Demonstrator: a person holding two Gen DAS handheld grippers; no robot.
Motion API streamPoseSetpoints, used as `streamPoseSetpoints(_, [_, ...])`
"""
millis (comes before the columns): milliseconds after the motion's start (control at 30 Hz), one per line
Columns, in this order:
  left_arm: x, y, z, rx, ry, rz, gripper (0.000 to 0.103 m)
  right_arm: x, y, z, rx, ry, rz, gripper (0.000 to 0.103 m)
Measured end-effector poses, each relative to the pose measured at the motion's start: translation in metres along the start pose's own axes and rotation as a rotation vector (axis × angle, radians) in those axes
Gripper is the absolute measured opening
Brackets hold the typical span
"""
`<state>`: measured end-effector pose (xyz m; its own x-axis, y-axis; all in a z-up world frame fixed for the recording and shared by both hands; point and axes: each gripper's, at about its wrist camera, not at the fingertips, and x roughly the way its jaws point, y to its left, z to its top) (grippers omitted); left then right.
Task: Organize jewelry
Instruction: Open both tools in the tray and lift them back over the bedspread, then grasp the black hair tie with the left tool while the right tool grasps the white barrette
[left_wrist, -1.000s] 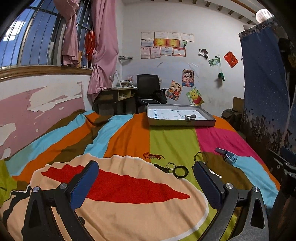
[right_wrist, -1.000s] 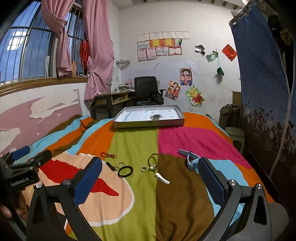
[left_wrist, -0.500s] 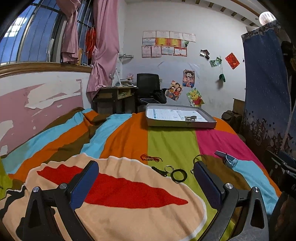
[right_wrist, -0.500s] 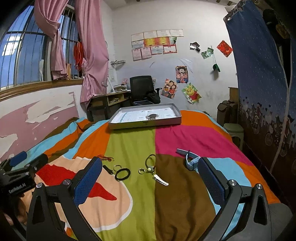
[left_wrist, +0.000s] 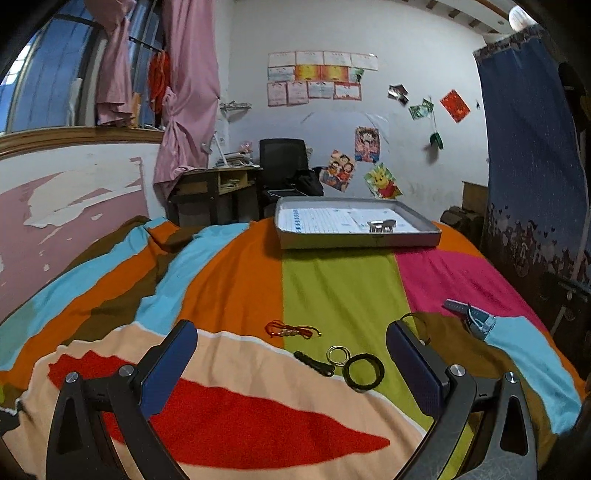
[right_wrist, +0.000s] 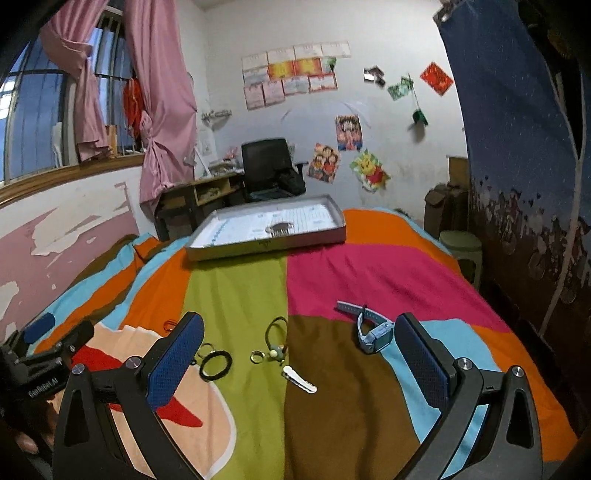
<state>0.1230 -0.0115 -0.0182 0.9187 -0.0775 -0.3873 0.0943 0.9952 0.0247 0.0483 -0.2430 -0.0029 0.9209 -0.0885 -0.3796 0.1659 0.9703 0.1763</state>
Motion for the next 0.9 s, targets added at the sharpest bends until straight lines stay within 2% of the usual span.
streamPoseSetpoints(167, [0.035,-0.007,-0.005,0.007,0.032,-0.021,0.103,0.038,-0.007,0.007,0.009,0.033,-0.001,0.102])
streamPoseSetpoints(300, [0.06,-0.008,-0.012,0.002,0.07,-0.038,0.103,0.075,-0.007,0.013,-0.031,0.06,0.009,0.102])
streamPoseSetpoints(433, [0.083,-0.012,-0.022,0.026,0.156,-0.079,0.103,0.107,-0.006,0.014,-0.082,0.126,0.044,0.102])
streamPoseSetpoints(533, [0.093,-0.013,-0.03,0.047,0.242,-0.129,0.103,0.134,-0.006,0.008,-0.081,0.226,0.122,0.102])
streamPoseSetpoints(633, [0.101,-0.015,-0.037,0.053,0.318,-0.172,0.103,0.152,-0.005,-0.01,-0.082,0.335,0.152,0.102])
streamPoseSetpoints(700, [0.108,-0.014,-0.04,0.035,0.367,-0.203,0.103,0.165,0.001,-0.024,-0.108,0.423,0.163,0.101])
streamPoseSetpoints(800, [0.118,-0.009,-0.044,-0.022,0.444,-0.251,0.103,0.174,0.008,-0.037,-0.137,0.488,0.19,0.1])
streamPoseSetpoints(867, [0.122,-0.006,-0.047,-0.061,0.473,-0.278,0.101,0.177,0.014,-0.044,-0.163,0.513,0.198,0.089])
streamPoseSetpoints(900, [0.124,-0.006,-0.047,-0.069,0.482,-0.286,0.095,0.181,0.019,-0.048,-0.177,0.533,0.204,0.085])
